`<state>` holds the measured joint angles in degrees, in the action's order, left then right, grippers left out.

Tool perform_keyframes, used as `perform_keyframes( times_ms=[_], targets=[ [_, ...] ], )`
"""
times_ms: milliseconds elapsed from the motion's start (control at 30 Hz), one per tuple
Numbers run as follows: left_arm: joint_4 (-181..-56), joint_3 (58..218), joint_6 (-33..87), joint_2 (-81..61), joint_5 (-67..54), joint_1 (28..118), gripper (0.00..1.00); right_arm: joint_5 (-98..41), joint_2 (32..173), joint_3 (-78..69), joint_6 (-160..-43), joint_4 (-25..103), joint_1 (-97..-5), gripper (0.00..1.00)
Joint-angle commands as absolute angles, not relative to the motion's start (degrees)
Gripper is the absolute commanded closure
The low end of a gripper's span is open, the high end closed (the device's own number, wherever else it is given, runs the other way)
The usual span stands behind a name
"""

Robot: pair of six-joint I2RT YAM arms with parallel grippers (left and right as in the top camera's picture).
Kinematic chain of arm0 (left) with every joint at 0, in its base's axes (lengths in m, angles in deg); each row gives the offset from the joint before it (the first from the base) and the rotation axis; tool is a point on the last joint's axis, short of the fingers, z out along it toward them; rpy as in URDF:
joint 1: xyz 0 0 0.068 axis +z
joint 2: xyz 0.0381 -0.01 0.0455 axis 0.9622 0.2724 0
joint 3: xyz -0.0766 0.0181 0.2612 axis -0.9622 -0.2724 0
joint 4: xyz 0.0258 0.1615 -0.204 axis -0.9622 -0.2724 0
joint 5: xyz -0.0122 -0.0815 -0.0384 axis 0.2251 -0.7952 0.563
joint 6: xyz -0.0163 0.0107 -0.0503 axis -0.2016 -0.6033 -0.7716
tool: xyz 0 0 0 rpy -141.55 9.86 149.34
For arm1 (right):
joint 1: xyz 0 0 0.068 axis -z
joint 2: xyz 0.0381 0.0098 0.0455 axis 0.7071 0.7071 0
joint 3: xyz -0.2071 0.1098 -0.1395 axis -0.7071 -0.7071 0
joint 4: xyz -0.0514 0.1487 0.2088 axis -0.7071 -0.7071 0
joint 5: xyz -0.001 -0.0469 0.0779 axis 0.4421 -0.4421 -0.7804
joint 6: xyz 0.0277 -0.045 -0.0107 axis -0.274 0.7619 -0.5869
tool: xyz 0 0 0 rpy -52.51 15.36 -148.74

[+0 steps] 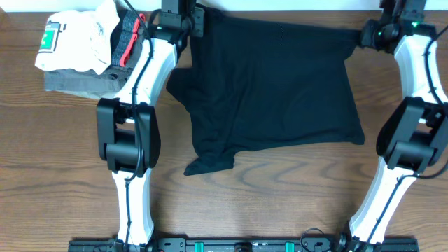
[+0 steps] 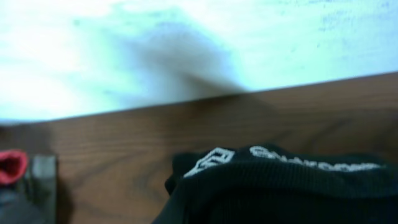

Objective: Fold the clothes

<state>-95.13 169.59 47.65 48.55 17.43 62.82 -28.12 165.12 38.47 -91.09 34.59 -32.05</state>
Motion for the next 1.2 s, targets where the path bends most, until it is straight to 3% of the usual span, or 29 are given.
perform_keyframes(
  times_ms=[0, 333, 800, 1133, 1167],
  targets=[
    [-93.33, 170.31, 46.73, 50.19, 20.18, 63.34, 0.94, -26.83, 168.18, 38.73, -90.59, 36.65, -32.12, 0.99],
    [-98.69, 170.07, 46.73, 51.06, 20.18, 63.89, 0.94, -28.91, 170.0, 38.82, -90.59, 35.66, -32.64, 0.99],
    [-124.02, 170.09, 46.77, 45.93, 20.18, 63.97, 0.94, -29.94, 168.12, 38.86, -90.52, 19.79, -32.6, 0.99],
    [-138.12, 169.81, 46.75, 45.95, 20.16, 63.82, 0.94, -29.85, 168.14, 38.86, -89.39, 18.53, -32.6, 0.98],
    [-139.28, 169.72, 46.75, 45.95, 20.16, 63.82, 0.85, -29.85, 168.14, 38.86, -89.39, 18.66, -32.6, 0.96]
  ],
)
